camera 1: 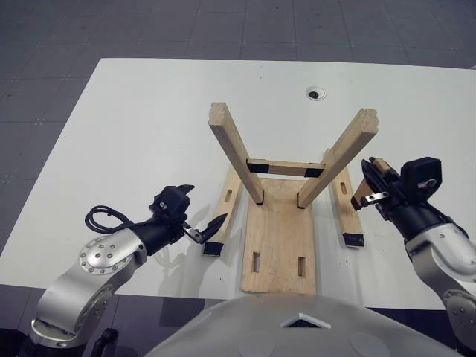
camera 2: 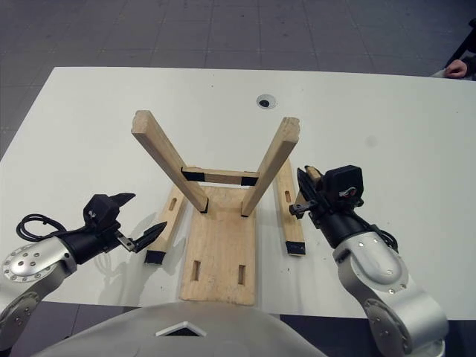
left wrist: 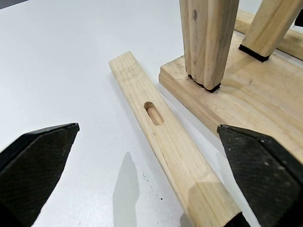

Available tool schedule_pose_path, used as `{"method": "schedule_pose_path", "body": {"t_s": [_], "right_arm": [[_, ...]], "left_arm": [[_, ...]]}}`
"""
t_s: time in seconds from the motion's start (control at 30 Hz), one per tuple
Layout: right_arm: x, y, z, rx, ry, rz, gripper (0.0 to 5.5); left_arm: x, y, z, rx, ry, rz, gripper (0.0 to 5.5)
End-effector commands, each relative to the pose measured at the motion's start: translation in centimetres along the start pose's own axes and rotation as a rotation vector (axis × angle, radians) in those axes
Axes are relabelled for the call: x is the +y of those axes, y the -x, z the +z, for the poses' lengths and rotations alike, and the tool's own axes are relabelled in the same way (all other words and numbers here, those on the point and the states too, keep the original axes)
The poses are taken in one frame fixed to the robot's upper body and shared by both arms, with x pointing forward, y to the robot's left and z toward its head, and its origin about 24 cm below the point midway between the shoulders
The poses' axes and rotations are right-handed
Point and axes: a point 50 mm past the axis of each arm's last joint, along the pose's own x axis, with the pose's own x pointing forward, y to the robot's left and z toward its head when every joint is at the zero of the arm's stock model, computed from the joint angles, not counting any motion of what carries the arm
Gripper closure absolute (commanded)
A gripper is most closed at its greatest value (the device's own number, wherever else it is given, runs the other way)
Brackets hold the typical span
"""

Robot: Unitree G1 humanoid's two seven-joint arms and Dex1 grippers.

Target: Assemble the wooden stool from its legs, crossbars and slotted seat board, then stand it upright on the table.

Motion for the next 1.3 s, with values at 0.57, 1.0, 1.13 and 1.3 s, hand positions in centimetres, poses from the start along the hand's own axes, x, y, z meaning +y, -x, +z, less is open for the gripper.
{"method": "schedule_pose_path", "body": {"t_s": [0.57,1.0,1.13,1.3], "right_arm": [[0.3,-2.5,0.6,-0.137,0.021,-0.144,5.1],[1.5,-3.1,-0.8,-0.086,0.004,-0.111,5.1],[1.1,-3.5,-1.7,-0.065,0.006,-0.129,5.1],[0.7,-3.9,-2.7,-0.05,0.019,-0.14,5.1]], "left_arm": [[-0.2,-0.7,-0.7,0.011,0.063,0.112,0.0],[-0.6,-1.0,-0.8,0.014,0.071,0.103,0.0],[-0.5,-1.0,-0.8,0.012,0.068,0.1,0.0],[-0.4,-1.0,-0.7,0.008,0.064,0.1,0.0]]}}
